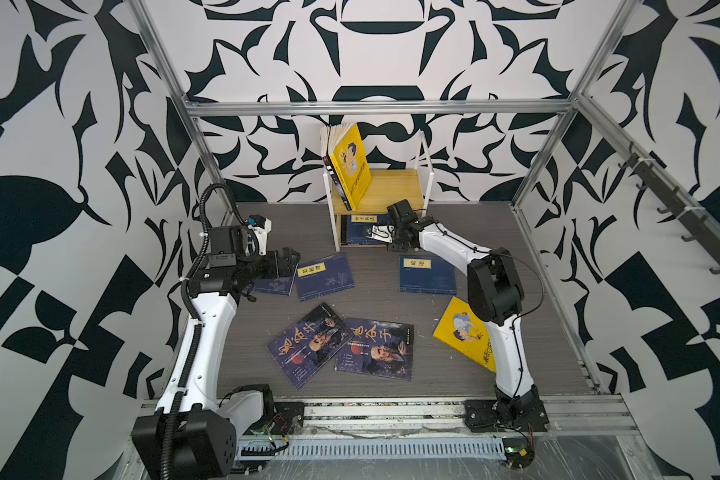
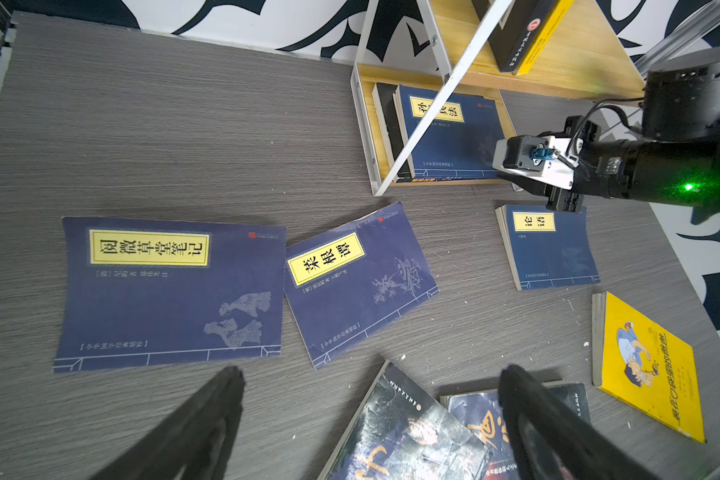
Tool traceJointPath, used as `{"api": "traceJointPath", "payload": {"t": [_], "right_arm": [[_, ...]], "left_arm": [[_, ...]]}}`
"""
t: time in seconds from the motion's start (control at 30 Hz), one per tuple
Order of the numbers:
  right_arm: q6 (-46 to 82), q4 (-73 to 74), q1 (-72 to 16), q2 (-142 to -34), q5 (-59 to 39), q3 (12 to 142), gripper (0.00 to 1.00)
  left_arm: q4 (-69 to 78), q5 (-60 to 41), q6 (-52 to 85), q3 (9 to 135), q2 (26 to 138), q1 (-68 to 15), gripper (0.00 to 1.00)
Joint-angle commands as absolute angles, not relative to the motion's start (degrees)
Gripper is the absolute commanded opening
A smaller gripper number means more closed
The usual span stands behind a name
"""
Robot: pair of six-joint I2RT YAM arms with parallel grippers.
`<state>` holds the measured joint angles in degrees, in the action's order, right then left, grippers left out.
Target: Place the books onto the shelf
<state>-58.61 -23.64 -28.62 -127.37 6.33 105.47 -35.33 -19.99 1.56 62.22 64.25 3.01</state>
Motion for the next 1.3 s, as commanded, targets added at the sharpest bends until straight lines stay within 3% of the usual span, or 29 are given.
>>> {"api": "traceJointPath", "payload": {"t": [0.0, 0.5, 0.67, 0.97, 1.27], "right_arm": [[-58.27, -21.77, -28.52, -127.18, 7.04, 106.34, 0.3], [-56.84, -23.01, -29.1, -126.25, 5.54, 106.62, 0.29], [-53.84, -25.75, -31.78, -122.17, 6.85, 105.88, 0.35], [-33.64, -26.01, -38.47, -111.79, 3.4, 96.54, 0.45], [-9.27, -7.36, -46.19, -103.41, -0.13, 79.63, 0.48]], "left_arm": [[-34.89, -21.09, 1.76, 60.95, 64.37, 3.33, 1.0], [-34.74, -20.95, 1.65, 60.58, 64.08, 3.52, 0.99], [-35.08, -20.21, 1.55, 61.15, 64.17, 3.69, 0.99], [-36.98, -15.03, -1.75, 64.5, 66.15, 4.87, 0.99], [-36.36, -9.08, -7.57, 64.78, 69.84, 7.93, 1.0]]}}
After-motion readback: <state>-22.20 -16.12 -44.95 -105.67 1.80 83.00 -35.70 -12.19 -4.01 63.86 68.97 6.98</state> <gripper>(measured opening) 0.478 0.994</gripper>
